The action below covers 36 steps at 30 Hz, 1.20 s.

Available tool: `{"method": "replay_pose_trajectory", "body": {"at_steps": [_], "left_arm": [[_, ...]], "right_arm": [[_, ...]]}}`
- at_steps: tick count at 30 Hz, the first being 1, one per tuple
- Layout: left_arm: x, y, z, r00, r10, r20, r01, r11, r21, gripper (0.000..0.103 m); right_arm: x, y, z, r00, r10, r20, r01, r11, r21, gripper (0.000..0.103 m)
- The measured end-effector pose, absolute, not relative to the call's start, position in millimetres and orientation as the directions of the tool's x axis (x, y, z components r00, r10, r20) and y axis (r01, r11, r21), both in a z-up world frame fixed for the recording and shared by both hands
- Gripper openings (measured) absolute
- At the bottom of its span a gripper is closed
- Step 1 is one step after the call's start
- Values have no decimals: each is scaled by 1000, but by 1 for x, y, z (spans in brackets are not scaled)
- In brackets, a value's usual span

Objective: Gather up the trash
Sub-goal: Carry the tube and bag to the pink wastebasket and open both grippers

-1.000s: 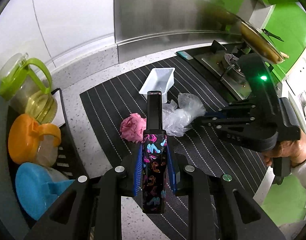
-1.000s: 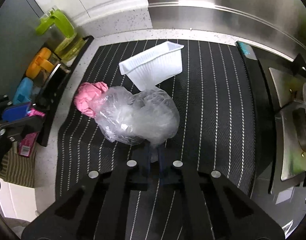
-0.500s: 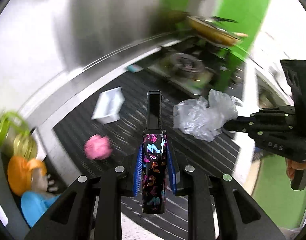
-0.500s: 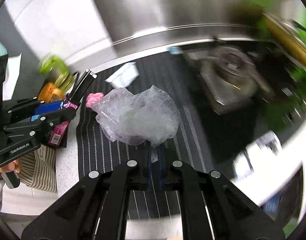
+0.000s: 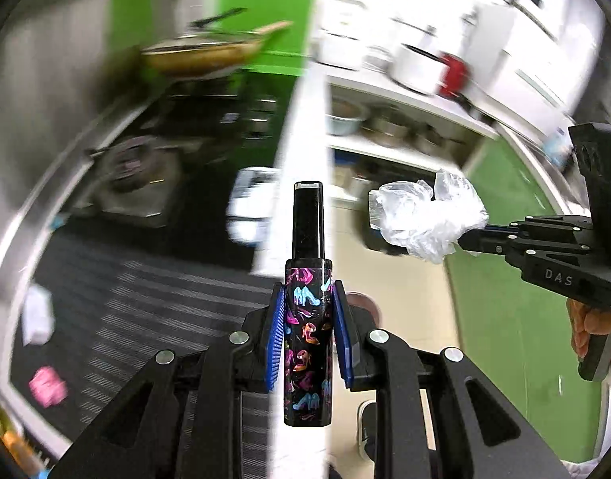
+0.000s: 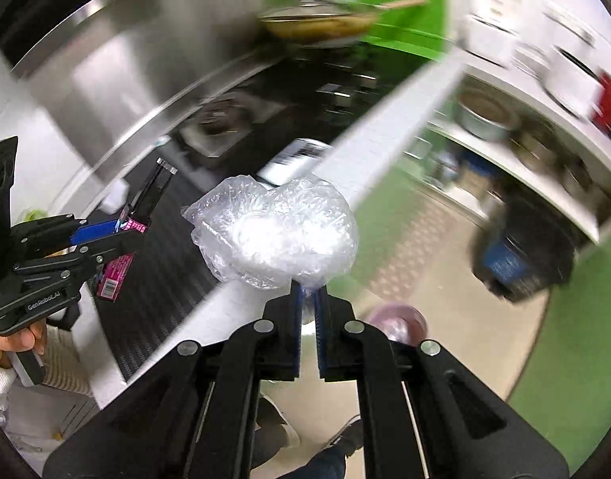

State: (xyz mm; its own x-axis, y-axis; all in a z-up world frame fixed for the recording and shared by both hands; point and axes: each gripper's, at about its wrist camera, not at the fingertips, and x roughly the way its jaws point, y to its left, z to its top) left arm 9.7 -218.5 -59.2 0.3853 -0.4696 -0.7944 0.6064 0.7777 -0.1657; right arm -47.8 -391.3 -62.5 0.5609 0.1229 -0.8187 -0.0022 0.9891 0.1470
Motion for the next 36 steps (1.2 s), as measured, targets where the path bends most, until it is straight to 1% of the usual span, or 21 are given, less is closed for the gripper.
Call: {"method": "replay_pose_trajectory", "body": {"at_steps": [3, 6, 11, 15, 22, 25, 29, 31, 36], "left_arm": [[0, -259, -73, 343, -489, -802, 643, 744, -179, 23], [-10, -296, -92, 319, -488, -812, 660, 729, -179, 23], [-12, -337, -135, 296, -470, -831, 642, 743, -191, 23], [-4, -362, -182, 279, -441, -853, 616, 763, -193, 23], [14, -388, -260, 242, -405, -882, 606, 773, -188, 23], [22, -395, -288, 226, -397, -889, 614, 767, -186, 23], [31, -401, -321, 210, -389, -897, 619, 763, -185, 23], [34, -403, -333, 203, -388, -899, 622, 761, -188, 23], [44, -410, -355, 194, -384, -903, 625, 757, -188, 23]], "right_arm": [[-69, -430, -76, 559, 70, -826, 81, 987, 138, 5], [-83, -467, -98, 540, 53, -840, 132, 980, 147, 5], [-78, -505, -151, 484, 67, -873, 121, 982, 143, 5], [-60, -525, -201, 438, 84, -895, 114, 982, 149, 5], [-28, -553, -303, 365, 106, -925, 124, 979, 162, 5], [-15, -561, -354, 335, 125, -934, 135, 975, 179, 5], [-2, -567, -405, 307, 141, -941, 155, 968, 196, 5], [4, -568, -427, 297, 150, -943, 155, 967, 203, 5], [19, -571, -459, 279, 161, -947, 147, 967, 207, 6]]}}
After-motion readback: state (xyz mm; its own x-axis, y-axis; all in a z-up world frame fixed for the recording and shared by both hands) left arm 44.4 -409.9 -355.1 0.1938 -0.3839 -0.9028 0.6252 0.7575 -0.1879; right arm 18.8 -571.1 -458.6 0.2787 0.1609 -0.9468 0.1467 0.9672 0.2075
